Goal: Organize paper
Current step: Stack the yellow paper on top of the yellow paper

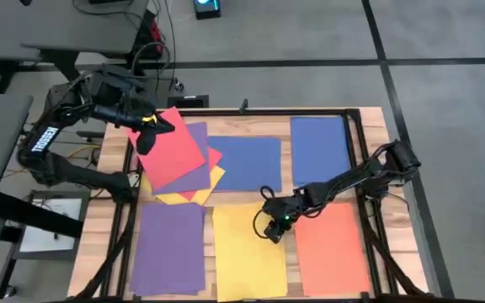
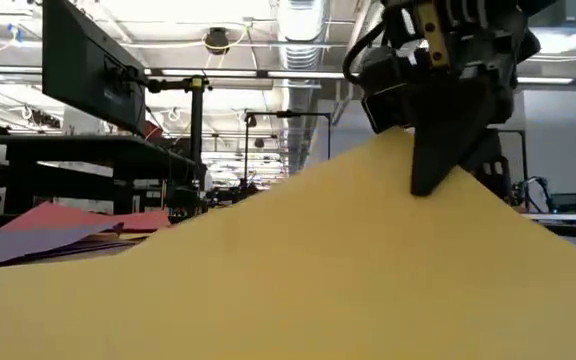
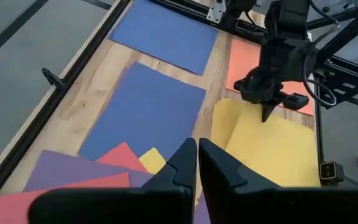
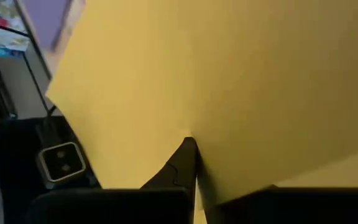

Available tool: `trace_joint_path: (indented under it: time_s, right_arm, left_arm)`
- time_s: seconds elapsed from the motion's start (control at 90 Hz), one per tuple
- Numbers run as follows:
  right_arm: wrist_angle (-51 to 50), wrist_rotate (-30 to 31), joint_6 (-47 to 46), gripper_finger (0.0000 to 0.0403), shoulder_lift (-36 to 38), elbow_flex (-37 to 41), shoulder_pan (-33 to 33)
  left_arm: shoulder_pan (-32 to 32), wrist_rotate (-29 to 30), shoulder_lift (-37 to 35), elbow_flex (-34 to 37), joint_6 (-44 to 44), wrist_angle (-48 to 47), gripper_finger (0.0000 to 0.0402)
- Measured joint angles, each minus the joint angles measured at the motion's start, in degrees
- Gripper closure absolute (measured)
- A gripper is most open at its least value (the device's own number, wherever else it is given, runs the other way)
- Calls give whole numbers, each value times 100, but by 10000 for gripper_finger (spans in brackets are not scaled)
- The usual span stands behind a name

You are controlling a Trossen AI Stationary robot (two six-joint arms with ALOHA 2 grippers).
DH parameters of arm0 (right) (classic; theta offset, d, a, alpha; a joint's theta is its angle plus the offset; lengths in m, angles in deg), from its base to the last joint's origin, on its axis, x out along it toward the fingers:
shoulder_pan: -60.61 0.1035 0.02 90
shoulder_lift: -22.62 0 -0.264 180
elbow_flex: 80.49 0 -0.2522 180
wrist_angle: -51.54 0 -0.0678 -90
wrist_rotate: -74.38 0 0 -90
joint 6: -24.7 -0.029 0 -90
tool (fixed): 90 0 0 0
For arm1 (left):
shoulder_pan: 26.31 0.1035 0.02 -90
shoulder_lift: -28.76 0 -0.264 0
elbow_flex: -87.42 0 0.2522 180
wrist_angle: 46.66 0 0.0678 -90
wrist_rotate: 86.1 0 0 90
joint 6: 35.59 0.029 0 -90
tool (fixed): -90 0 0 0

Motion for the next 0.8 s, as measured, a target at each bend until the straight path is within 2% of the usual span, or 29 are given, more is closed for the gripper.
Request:
trace_joint_path:
  time_s: [0.244, 0.344, 0.667, 0.8]
  right_arm:
    - [-228, 0, -309, 402, 2, 0, -7]
    - [-309, -2, -431, 388, 2, 0, -44]
    - [-321, -37, -601, 254, 2, 0, -43]
    - [-327, -694, -247, 208, 62, 0, -168]
  left_arm:
    - [0, -2, 0, -1, 0, 2, 402]
    - [0, -2, 0, -2, 20, 2, 402]
    - [0, -2, 0, -2, 9, 2, 402]
    - [0, -2, 0, -2, 4, 2, 402]
